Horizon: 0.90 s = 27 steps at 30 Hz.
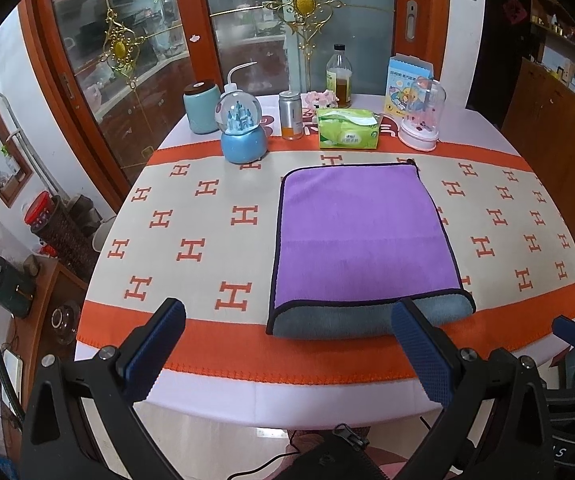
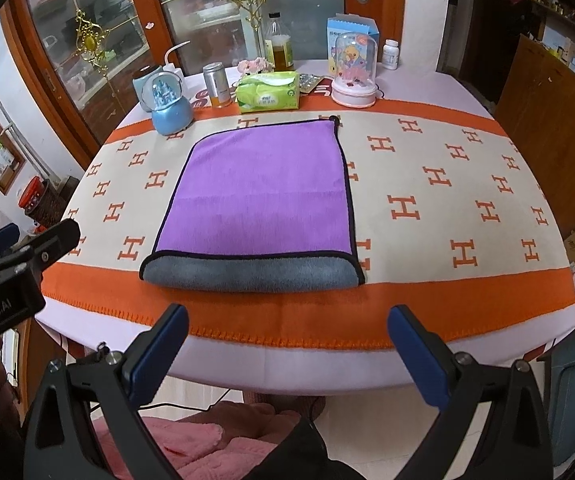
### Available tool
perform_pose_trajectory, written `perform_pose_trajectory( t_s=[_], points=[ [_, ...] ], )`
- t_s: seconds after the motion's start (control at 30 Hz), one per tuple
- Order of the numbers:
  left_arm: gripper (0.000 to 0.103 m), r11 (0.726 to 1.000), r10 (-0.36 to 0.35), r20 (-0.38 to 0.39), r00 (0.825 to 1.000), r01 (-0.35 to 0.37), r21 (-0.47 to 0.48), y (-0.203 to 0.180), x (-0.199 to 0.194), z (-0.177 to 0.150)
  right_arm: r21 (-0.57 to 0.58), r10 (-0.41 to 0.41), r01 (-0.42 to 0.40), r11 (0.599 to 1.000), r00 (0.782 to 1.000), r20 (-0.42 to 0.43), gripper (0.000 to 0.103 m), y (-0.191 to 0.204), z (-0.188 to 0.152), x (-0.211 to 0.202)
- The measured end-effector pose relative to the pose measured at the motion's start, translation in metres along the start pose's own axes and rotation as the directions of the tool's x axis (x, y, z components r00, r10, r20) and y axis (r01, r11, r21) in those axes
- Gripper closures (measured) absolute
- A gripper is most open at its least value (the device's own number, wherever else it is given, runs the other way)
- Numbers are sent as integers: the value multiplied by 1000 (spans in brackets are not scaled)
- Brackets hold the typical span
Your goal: Fold towel
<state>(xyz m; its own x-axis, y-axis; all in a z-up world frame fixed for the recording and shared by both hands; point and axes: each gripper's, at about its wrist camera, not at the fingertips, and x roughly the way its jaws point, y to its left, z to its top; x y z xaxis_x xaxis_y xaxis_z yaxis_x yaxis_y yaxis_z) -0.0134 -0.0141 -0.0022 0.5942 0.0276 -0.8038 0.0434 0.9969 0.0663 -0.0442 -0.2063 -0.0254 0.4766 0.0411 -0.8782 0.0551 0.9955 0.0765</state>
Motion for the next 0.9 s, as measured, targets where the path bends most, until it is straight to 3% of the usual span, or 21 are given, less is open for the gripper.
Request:
perform_pose_trajectory(
  t_s=[0.27, 0.9],
  points=[
    [1, 1000, 11, -33, 999, -10, 18, -6, 10, -7, -41, 11, -10, 999, 999, 32, 3, -16, -3, 2],
    [1, 1000, -10, -94, 995, 12, 23, -3, 45, -19, -163, 129, -110, 980, 986, 108, 7, -60, -5, 14]
  ],
)
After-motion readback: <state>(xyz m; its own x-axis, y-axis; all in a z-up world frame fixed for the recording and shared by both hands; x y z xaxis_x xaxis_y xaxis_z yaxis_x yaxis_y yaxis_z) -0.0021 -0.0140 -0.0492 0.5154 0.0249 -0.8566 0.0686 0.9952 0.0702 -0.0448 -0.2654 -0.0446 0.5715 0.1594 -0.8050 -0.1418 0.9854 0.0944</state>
